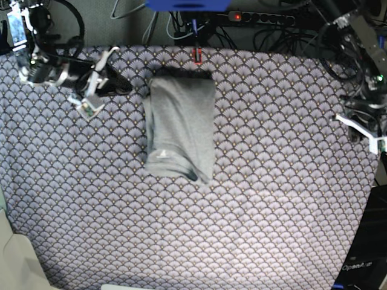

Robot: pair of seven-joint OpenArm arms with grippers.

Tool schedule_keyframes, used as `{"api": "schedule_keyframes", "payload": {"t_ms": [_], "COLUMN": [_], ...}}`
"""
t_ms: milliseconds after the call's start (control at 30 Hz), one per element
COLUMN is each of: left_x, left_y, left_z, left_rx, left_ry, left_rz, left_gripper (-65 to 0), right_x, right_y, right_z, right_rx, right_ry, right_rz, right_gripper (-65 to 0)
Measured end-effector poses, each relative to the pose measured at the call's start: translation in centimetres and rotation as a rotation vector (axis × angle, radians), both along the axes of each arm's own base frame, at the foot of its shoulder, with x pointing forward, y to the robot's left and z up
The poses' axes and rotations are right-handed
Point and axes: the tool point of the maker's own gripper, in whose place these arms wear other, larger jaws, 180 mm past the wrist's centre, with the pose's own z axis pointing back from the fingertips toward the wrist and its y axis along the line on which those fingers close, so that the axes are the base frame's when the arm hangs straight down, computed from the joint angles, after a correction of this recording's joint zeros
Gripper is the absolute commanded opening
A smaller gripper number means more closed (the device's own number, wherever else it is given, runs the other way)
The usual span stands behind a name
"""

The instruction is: Fold the T-shirt properly

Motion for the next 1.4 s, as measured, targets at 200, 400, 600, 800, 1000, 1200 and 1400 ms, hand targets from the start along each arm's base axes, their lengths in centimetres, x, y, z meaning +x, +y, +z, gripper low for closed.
{"api": "schedule_keyframes", "payload": {"t_ms": [200,400,600,800,1000,1200,1400], "left_x": [-2.9,-5.9,-10.2,-14.7,-18.3,-21.7,-24.2], "left_y": [-0.5,-1.7,0.2,1.1,1.4,-0.2,-5.0], "left_z": [-2.1,-3.3,-2.9,-3.9,-5.0,-9.6,-16.8], "left_rx": [0.017,0.055,0.115,0.123,0.165,0.211,0.081], "left_ry": [0.090,0.172,0.242,0.347,0.444,0.517,0.535], "left_rz": [-0.046,-0.203,-0.169,-0.140,-0.094,-0.077,-0.136], "left_gripper": [-65.0,-65.0,-65.0,-65.0,-65.0,-65.0,-65.0], "right_x": [-0.2,-1.9,-4.0,-8.4,-11.9,-16.1,-19.8], "right_y": [-1.8,-3.8,-10.4,-18.0,-24.7,-26.1,-26.7], "right_z": [0.0,-0.8,-2.4,-3.3,-1.8,-4.8,-9.5], "right_rx": [-0.018,-0.046,-0.269,-0.524,-0.741,-0.770,-0.681], "right_ry": [0.006,0.038,0.053,0.111,0.083,0.102,0.164], "right_rz": [-0.052,-0.100,-0.247,-0.429,-0.642,-0.718,-0.850], "right_gripper": [-64.3,-64.4,-64.6,-64.7,-64.7,-64.7,-64.7]}}
